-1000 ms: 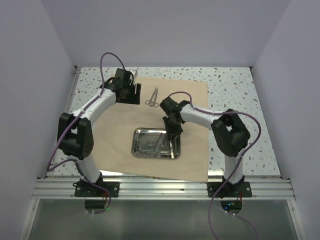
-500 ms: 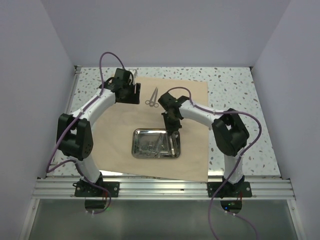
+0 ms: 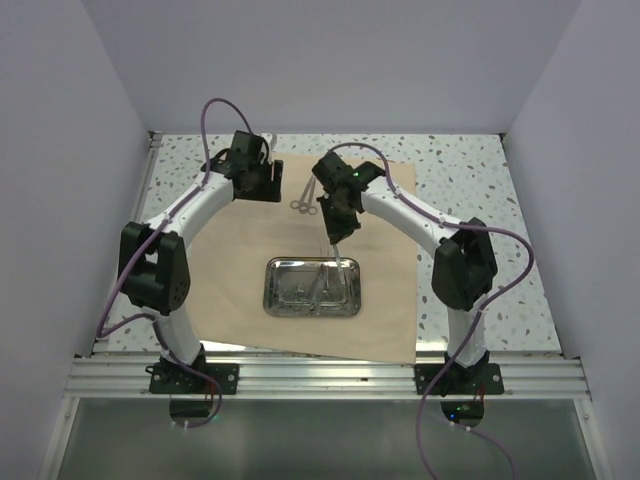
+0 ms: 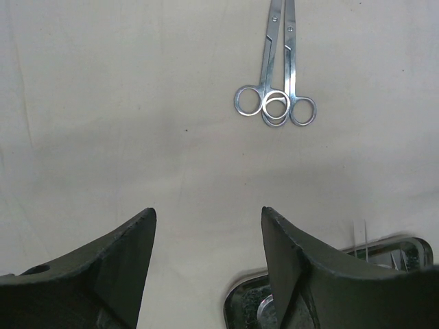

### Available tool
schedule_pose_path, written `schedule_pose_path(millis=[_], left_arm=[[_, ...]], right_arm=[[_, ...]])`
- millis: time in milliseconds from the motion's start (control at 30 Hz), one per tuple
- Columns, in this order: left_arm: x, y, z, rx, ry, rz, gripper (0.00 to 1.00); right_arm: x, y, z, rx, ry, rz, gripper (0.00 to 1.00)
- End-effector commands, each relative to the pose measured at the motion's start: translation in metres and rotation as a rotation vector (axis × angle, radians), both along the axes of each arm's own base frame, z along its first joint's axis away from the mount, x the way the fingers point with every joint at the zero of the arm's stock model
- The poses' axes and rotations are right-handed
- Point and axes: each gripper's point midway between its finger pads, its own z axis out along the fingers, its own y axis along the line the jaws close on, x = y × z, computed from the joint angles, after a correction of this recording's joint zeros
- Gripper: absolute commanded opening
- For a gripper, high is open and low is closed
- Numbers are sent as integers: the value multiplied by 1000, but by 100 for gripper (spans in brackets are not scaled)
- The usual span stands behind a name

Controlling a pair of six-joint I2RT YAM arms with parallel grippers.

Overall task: Open and lay out the surgical kit
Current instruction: Pick up the medical item from the container, then place the medical item in the surgical kit.

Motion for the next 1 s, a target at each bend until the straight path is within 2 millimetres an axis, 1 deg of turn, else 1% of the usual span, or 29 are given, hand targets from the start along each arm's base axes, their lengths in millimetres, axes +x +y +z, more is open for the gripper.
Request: schedule_pose_path(millis=[0, 67, 100, 133, 200, 233, 267, 300, 367, 400, 433, 467, 500, 533, 567, 600, 633, 667, 700, 733, 767, 800, 833, 867, 900, 967], left_arm=[[10, -4, 11, -1, -27, -26, 66], [8, -3, 8, 2, -22, -29, 65], [8, -4, 9, 4, -26, -30, 65], [5, -3, 7, 5, -20, -31, 65], [4, -2, 7, 1, -23, -28, 65], [2, -2, 5, 0, -18, -27, 65], [2, -2, 4, -4, -18, -23, 65], [2, -2, 5, -4, -21, -18, 65], [4, -3, 11, -20, -35, -10, 64], [4, -4, 12, -27, -38, -10, 64], [5, -7, 17, -39, -46, -11, 64], [5, -8, 19, -47, -47, -10, 64], [4, -11, 22, -61, -47, -17, 64], [3, -17, 26, -73, -50, -23, 63], [1, -20, 28, -78, -48, -30, 63], [-3, -28, 29, -73, -48, -43, 63], [-5, -33, 31, -77, -46, -47, 62], [-9, -37, 31, -72, -39, -50, 62], [-15, -49, 31, -72, -33, -71, 62], [-19, -56, 31, -83, -22, -70, 62], [-24, -62, 31, -87, -12, -74, 62], [-29, -69, 31, -93, -3, -78, 61], [-38, -84, 31, -109, 8, -91, 61], [-44, -90, 31, -113, 21, -97, 61], [-52, -101, 31, -116, 30, -111, 61], [-64, -110, 30, -132, 65, -93, 61]], right_arm=[[-15, -11, -8, -53, 117, 55, 0], [-32, -13, -18, -39, 165, 81, 0], [-44, -20, -27, -39, 176, 80, 0], [-49, -24, -29, -36, 179, 75, 0], [-54, -31, -35, -47, 177, 66, 0], [-56, -38, -37, -70, 167, 50, 0], [-51, -40, -37, -74, 156, 39, 0], [-41, -39, -30, -66, 129, 22, 0], [-18, -45, -29, -78, 110, -33, 0], [0, -40, -16, -48, 74, -55, 0], [16, -49, -23, -53, 87, -102, 0], [31, -55, -22, -62, 66, -133, 0], [52, -55, -8, -37, 22, -158, 0], [70, -68, -7, -43, 11, -205, 0], [83, -76, -18, -77, 13, -229, 0], [102, -79, -9, -73, -27, -250, 0], [116, -93, -10, -86, -37, -284, 0], [134, -98, -15, -103, -51, -304, 0], [144, -103, -18, -108, -60, -318, 0], [155, -114, -21, -111, -68, -343, 0], [162, -119, -40, -134, -47, -357, 0], [176, -120, -34, -117, -84, -370, 0], [185, -128, -39, -125, -89, -394, 0], [191, -130, -41, -117, -97, -406, 0], [202, -128, -47, -103, -117, -413, 0], [213, -128, -51, -86, -139, -424, 0]])
